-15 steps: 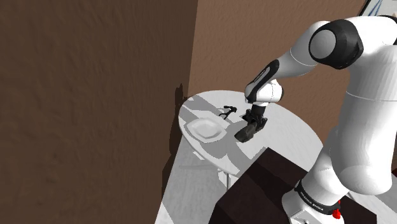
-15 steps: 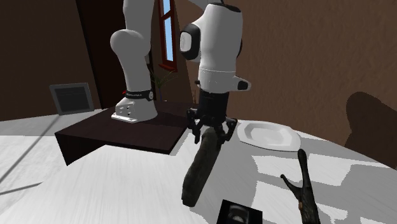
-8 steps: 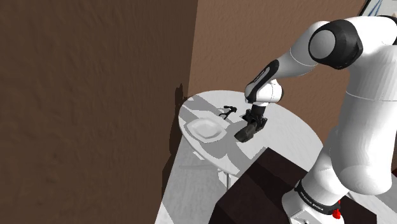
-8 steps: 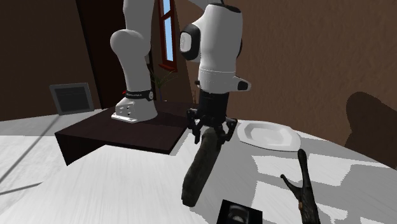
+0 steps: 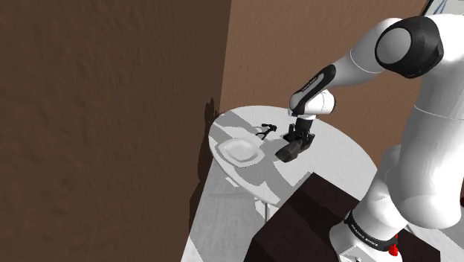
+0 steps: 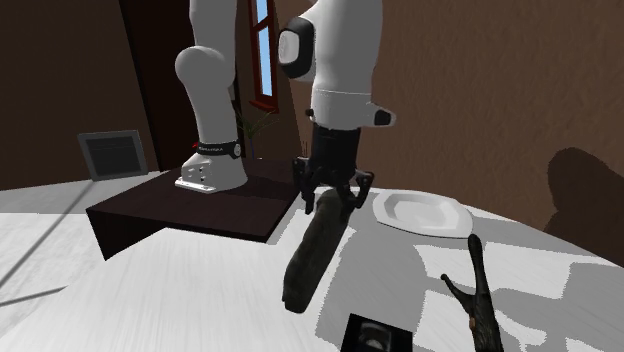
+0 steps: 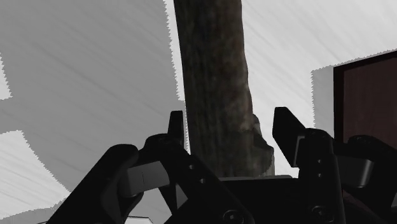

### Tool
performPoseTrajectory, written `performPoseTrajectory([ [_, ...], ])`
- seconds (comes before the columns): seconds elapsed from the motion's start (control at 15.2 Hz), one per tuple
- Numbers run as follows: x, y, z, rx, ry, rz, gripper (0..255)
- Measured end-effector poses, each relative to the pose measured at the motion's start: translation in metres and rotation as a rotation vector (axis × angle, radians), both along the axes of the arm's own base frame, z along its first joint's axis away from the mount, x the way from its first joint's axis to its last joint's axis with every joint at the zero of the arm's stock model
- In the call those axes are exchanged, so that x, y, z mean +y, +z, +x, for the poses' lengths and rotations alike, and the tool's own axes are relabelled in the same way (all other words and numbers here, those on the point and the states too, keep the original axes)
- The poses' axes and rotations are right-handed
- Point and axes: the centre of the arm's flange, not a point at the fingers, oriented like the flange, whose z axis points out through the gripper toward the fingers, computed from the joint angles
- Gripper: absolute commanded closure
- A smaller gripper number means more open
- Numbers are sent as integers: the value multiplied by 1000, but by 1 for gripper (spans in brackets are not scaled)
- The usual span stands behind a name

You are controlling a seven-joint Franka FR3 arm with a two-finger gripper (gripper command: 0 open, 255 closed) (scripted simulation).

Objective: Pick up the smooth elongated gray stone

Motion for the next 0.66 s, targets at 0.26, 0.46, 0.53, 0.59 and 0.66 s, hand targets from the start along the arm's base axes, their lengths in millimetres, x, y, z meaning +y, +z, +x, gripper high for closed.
performPoseTrajectory([
  [0.26, 0, 20, 0, 0, 0, 0, 255],
  [0.46, 0, 37, 1, 0, 0, 0, 255],
  [0.53, 0, 43, 1, 0, 0, 0, 255],
  [0.59, 0, 48, 1, 0, 0, 0, 255],
  [0.66, 0, 51, 0, 0, 0, 0, 255],
])
